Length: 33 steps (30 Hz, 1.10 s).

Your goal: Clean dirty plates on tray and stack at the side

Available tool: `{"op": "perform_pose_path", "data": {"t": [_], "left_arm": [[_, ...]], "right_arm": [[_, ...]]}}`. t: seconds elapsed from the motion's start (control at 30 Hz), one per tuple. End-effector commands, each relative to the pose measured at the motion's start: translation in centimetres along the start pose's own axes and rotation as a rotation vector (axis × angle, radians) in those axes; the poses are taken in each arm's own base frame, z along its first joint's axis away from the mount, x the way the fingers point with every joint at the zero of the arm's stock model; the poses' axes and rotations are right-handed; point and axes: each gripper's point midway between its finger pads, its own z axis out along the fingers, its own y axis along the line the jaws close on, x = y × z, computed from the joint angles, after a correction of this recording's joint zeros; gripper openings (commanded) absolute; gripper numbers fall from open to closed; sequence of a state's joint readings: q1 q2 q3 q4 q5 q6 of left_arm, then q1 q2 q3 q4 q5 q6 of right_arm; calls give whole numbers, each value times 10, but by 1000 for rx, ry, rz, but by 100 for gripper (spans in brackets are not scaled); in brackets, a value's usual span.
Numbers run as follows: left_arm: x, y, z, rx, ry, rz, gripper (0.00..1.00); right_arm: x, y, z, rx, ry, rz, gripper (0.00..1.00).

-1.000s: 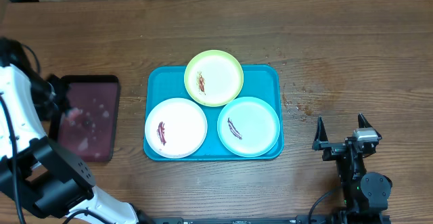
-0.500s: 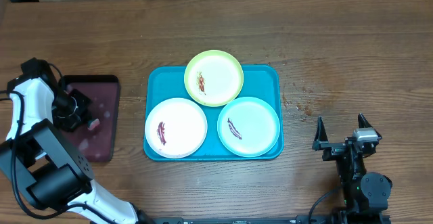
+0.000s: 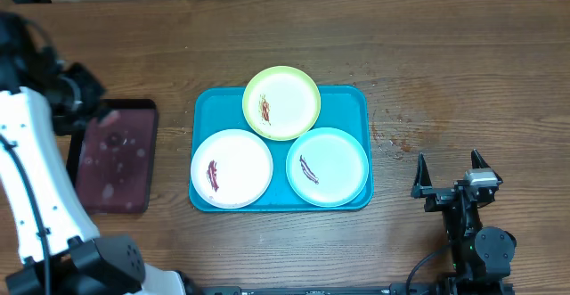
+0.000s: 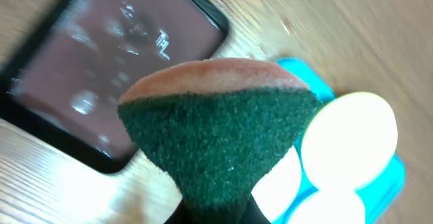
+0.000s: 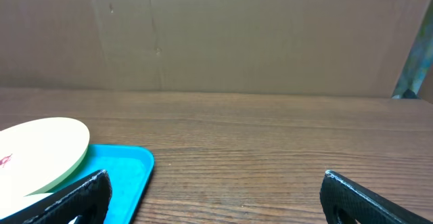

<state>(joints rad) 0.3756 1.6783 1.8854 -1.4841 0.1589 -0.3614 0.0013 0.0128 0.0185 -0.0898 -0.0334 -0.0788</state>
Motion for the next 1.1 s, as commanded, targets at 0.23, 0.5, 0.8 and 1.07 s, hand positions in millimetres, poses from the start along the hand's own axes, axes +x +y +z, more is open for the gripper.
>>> {"op": "perform_pose_path", "data": {"t": [0.23,0.5,0.8,1.07], "left_arm": [[119,-82,90,7,279,362,4],[199,-103,168,13,319,414,4],[240,-79,207,-30,350,384,6],[229,-69,210,-85,299,389,99]], "right_arm": [[1,-2,0,12,-5,-1,100],[1,-2,0,12,-5,-1,100],[1,-2,0,12,-5,-1,100],[1,-2,0,12,-6,-1,100]]}}
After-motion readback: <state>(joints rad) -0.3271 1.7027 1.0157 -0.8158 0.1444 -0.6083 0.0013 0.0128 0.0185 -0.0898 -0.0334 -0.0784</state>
